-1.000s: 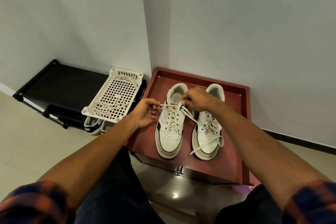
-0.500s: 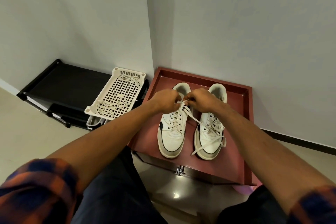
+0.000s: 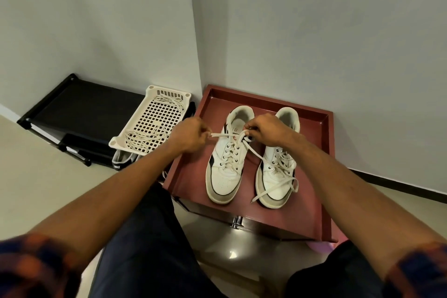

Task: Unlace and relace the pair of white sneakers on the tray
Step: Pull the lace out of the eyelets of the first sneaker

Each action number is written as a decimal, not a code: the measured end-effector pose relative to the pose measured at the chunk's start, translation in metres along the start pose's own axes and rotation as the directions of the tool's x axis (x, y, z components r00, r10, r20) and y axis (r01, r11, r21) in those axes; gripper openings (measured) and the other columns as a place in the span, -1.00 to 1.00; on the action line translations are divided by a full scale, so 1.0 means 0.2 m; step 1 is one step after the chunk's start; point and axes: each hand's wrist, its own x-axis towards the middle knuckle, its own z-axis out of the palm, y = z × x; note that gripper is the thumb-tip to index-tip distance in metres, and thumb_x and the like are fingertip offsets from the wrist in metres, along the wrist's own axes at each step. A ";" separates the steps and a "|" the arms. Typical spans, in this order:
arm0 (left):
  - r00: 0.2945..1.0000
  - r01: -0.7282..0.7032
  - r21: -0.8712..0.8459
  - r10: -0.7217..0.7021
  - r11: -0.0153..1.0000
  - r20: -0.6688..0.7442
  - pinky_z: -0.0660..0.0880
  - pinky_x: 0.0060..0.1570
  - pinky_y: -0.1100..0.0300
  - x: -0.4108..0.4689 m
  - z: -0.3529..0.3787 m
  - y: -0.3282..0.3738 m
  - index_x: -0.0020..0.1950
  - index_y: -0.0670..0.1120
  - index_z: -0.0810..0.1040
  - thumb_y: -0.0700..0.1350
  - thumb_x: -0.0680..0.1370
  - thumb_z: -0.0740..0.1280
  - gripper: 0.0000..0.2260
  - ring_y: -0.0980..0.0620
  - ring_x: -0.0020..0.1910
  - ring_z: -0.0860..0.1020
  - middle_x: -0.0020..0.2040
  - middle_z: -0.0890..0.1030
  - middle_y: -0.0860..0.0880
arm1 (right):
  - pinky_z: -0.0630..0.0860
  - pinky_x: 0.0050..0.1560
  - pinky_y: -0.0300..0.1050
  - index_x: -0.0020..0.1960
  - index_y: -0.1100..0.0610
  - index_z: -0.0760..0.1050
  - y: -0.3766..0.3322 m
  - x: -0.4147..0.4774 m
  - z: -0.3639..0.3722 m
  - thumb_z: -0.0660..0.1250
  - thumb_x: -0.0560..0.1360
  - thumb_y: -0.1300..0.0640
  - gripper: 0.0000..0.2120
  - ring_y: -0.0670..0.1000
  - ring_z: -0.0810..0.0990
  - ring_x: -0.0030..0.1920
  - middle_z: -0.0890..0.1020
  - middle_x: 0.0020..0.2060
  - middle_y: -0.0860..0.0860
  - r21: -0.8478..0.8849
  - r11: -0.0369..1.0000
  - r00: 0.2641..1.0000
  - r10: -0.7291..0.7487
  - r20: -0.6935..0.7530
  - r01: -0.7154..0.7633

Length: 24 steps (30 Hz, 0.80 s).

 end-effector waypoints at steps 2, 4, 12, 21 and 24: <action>0.999 0.025 0.047 -0.027 0.999 0.033 0.53 0.02 0.10 -0.03 0.04 -0.02 0.09 -0.02 0.67 -0.06 0.59 0.31 -0.83 0.03 0.02 0.58 0.09 0.61 0.03 | 0.40 0.00 -0.16 0.12 0.07 0.69 -0.01 0.01 0.02 0.37 0.62 0.05 -0.83 0.02 0.66 0.05 0.74 0.01 -0.02 0.002 1.000 1.000 -0.010 -0.008 0.010; 0.998 -0.042 0.014 0.042 0.999 -0.052 0.52 0.04 0.05 -0.02 0.06 0.04 0.17 -0.03 0.62 -0.13 0.55 0.27 -0.77 -0.02 0.08 0.53 0.09 0.54 -0.02 | 0.39 0.00 -0.17 0.14 0.07 0.69 -0.02 0.01 0.01 0.38 0.61 0.05 -0.82 0.01 0.66 0.05 0.74 0.02 -0.02 0.002 1.000 1.000 -0.017 -0.021 0.017; 0.929 -0.364 0.213 0.338 0.906 0.151 0.50 0.04 -0.03 0.11 0.11 0.29 0.19 -0.02 0.65 0.10 0.61 0.25 -0.69 -0.08 0.15 0.44 0.14 0.53 -0.04 | 0.45 -0.07 -0.13 0.11 0.10 0.68 -0.01 -0.03 0.02 0.37 0.62 0.06 -0.83 0.01 0.65 0.00 0.73 -0.04 0.00 0.014 1.000 0.999 -0.020 -0.040 0.020; 0.916 -0.399 0.028 0.400 0.917 -0.035 0.48 -0.04 -0.01 0.11 0.07 0.15 -0.11 -0.12 0.72 -0.07 0.50 0.43 -0.87 -0.05 -0.09 0.48 -0.07 0.56 -0.05 | 0.48 -0.03 -0.16 0.13 0.09 0.69 0.05 -0.04 0.02 0.40 0.60 0.09 -0.84 -0.05 0.64 -0.01 0.73 -0.01 -0.04 0.074 0.996 0.998 -0.043 -0.040 0.045; 0.959 -0.274 -0.035 0.270 0.961 -0.082 0.47 -0.01 0.05 0.04 0.05 0.02 -0.10 -0.13 0.71 -0.05 0.53 0.37 -0.82 -0.04 -0.03 0.49 -0.04 0.53 -0.06 | 0.51 0.00 -0.15 0.12 0.07 0.70 0.09 -0.04 0.04 0.42 0.59 0.09 -0.85 -0.09 0.65 -0.01 0.74 -0.02 -0.07 0.139 0.990 0.998 -0.003 -0.058 0.011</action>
